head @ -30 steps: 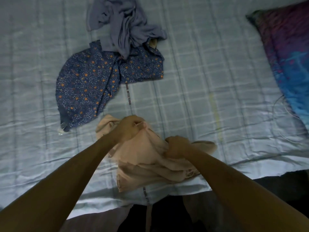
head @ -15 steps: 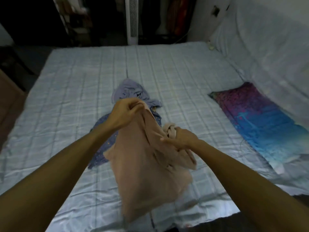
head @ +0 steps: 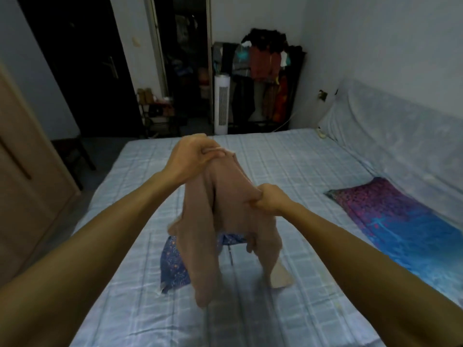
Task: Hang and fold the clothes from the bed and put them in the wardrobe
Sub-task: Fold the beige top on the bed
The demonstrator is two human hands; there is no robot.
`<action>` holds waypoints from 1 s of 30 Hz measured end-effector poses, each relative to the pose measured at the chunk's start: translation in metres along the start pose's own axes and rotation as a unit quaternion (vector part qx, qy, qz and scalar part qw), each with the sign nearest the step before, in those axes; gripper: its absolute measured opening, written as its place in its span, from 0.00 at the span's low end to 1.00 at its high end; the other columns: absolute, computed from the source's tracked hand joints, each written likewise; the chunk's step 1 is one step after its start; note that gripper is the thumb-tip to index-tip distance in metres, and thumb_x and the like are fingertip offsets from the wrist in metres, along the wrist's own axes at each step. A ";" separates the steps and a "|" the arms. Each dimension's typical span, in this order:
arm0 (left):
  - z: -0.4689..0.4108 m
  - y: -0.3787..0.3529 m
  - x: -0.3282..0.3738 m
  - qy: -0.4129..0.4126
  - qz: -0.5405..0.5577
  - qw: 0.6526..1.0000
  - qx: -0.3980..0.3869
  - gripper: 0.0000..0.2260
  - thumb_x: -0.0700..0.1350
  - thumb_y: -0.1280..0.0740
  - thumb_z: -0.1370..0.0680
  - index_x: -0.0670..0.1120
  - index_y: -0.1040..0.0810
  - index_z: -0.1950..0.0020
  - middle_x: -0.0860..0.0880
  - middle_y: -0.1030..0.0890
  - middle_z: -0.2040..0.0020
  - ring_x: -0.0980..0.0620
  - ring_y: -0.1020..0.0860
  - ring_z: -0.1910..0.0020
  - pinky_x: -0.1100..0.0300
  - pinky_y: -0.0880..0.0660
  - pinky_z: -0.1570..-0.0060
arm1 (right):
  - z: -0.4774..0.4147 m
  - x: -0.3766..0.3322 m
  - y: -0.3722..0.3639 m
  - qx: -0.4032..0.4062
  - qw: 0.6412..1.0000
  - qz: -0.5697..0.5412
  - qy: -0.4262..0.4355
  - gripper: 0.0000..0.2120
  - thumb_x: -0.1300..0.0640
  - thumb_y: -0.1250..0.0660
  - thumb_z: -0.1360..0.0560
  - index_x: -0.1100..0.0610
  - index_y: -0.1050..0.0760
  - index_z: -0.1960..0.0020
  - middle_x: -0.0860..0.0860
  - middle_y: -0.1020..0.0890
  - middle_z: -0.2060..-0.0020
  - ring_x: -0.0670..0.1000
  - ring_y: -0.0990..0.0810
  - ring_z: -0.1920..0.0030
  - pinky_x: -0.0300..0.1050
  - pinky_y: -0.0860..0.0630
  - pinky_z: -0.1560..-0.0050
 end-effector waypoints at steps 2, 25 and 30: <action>0.004 0.018 -0.014 0.029 -0.028 0.999 0.023 0.06 0.49 0.29 0.26 0.47 0.17 0.55 0.50 0.23 0.62 0.53 0.26 0.62 0.53 0.26 0.60 | 0.000 0.004 0.019 0.064 0.998 0.002 -0.006 0.04 0.57 0.33 0.28 0.54 0.23 0.62 0.54 0.18 0.62 0.55 0.20 0.59 0.46 0.25 0.62; -0.028 0.052 -0.007 0.241 0.252 0.907 -0.236 0.07 0.39 0.33 0.24 0.48 0.17 0.56 0.49 0.17 0.59 0.52 0.19 0.59 0.57 0.22 0.60 | 0.066 0.023 0.210 -0.035 0.979 -0.202 -0.007 0.04 0.56 0.32 0.26 0.53 0.19 0.53 0.50 0.14 0.60 0.47 0.16 0.59 0.40 0.20 0.63; -0.054 -0.016 -0.020 0.278 0.219 0.887 -0.296 0.04 0.42 0.29 0.25 0.48 0.16 0.53 0.48 0.17 0.55 0.52 0.18 0.55 0.60 0.23 0.58 | 0.022 0.073 0.212 -0.063 0.987 -0.116 -0.088 0.12 0.47 0.31 0.26 0.55 0.18 0.55 0.50 0.14 0.62 0.48 0.16 0.61 0.42 0.20 0.62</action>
Point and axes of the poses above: each hand's wrist, its own z-axis away from the middle knuckle, its own y-axis out of the back of the hand, x = y × z, the point moved 3 cm from there along -z, towards the middle knuckle
